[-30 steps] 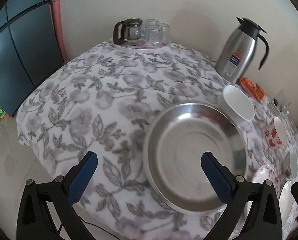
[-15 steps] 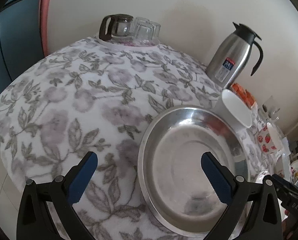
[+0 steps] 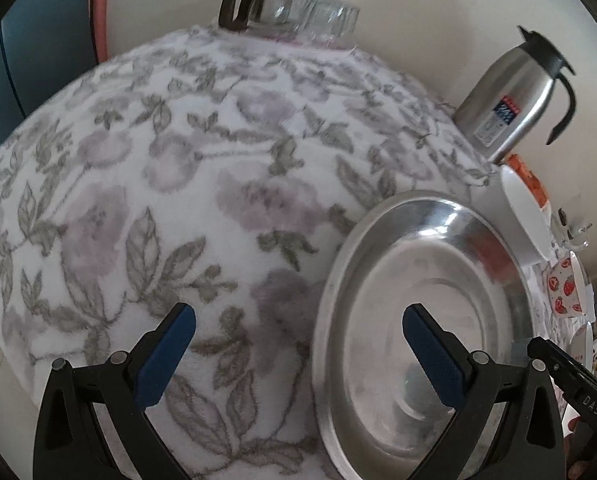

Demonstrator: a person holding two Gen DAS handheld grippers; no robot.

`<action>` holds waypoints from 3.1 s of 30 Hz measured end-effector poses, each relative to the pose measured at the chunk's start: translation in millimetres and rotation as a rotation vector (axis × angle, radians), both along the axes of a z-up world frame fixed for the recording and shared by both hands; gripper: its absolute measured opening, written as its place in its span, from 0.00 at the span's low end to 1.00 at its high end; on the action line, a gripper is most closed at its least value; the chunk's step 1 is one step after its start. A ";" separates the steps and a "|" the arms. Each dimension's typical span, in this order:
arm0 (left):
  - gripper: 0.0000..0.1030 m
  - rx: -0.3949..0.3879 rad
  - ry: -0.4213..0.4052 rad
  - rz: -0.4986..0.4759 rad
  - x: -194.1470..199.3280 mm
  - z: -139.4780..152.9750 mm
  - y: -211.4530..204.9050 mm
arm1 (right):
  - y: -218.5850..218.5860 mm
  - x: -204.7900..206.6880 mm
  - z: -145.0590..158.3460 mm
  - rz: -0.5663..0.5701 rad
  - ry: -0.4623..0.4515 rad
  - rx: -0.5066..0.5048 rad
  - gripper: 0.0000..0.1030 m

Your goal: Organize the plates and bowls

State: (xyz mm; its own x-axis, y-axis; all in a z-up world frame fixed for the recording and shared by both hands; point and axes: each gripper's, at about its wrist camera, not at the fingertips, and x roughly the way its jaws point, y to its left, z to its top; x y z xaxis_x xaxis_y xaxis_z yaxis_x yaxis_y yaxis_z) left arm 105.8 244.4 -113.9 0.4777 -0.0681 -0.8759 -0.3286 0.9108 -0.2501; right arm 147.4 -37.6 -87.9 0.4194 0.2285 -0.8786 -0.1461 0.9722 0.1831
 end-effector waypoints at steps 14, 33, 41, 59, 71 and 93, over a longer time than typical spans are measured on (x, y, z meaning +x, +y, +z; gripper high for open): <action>0.87 0.004 0.024 -0.027 8.8 -4.5 -3.4 | -0.2 8.4 -20.9 -0.004 0.017 0.022 0.29; 0.40 -0.021 0.007 -0.004 0.8 3.0 -0.7 | -0.8 4.3 -22.1 0.018 0.027 0.046 0.14; 0.27 -0.040 0.008 -0.013 -0.1 3.6 -3.2 | -1.2 3.1 -22.9 0.012 0.032 0.054 0.14; 0.14 -0.021 -0.010 -0.015 -4.5 17.2 -5.5 | -3.8 -2.8 -13.6 0.014 0.048 0.115 0.14; 0.14 0.001 -0.068 -0.002 -17.2 53.9 -8.4 | -8.2 -16.1 18.4 0.029 -0.005 0.156 0.14; 0.14 0.023 -0.236 -0.121 -38.5 149.0 -95.5 | -98.3 -71.7 108.3 -0.114 -0.203 0.184 0.14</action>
